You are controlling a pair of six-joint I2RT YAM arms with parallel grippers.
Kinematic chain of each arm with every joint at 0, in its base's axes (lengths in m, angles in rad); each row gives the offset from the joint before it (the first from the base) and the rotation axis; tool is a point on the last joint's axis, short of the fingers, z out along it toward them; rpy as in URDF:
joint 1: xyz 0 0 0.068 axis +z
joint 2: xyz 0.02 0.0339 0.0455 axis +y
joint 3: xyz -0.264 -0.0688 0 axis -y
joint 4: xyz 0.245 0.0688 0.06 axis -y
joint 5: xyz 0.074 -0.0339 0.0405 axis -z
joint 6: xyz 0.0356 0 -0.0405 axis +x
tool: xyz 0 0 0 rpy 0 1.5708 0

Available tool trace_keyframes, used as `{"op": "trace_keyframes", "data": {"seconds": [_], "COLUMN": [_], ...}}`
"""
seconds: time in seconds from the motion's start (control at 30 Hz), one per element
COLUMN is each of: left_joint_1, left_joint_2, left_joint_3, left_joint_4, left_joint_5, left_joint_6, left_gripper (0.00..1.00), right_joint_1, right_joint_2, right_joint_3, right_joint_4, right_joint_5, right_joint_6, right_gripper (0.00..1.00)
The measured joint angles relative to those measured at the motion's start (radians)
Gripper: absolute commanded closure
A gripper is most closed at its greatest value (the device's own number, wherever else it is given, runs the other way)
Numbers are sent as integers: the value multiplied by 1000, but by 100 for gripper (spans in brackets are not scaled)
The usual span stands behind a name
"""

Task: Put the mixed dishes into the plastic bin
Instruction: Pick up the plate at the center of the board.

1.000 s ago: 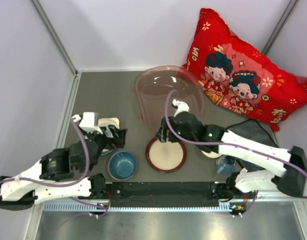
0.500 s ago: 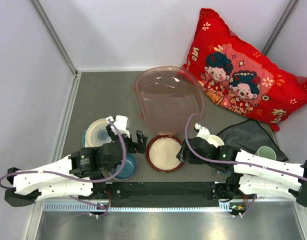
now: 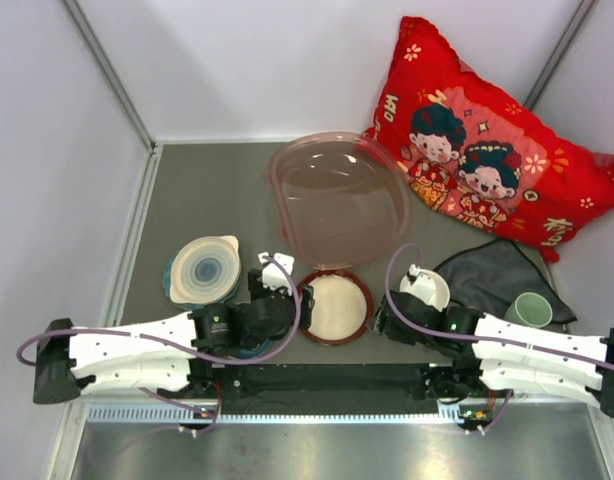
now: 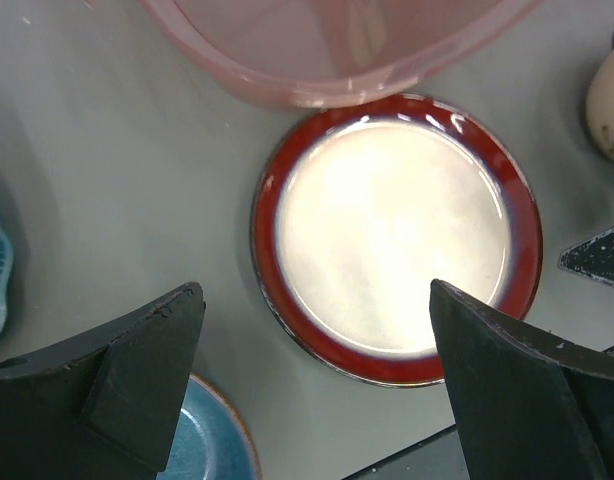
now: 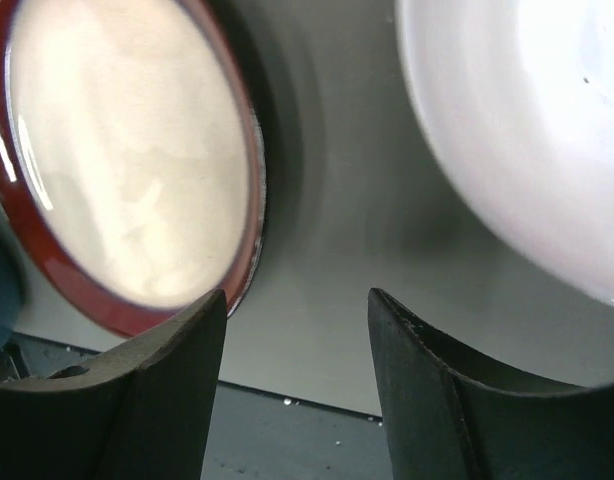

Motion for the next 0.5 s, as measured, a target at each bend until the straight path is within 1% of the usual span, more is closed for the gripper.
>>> {"op": "trace_keyframes", "data": {"seconds": [0.23,0.5], "left_joint_1": [0,0], "left_joint_2": [105,197], "left_joint_3": [-34,-78], "left_joint_4": [66,143], "left_joint_5": [18,35], "left_joint_6": [-38,-62], "left_gripper": [2,1], "right_joint_1": [0,0], "right_joint_2": [-25,-1], "right_joint_3": [-97,-132], "right_joint_4": [99,215], "right_joint_5": [5,9], "right_joint_6": [75,132], "right_gripper": [44,44]}}
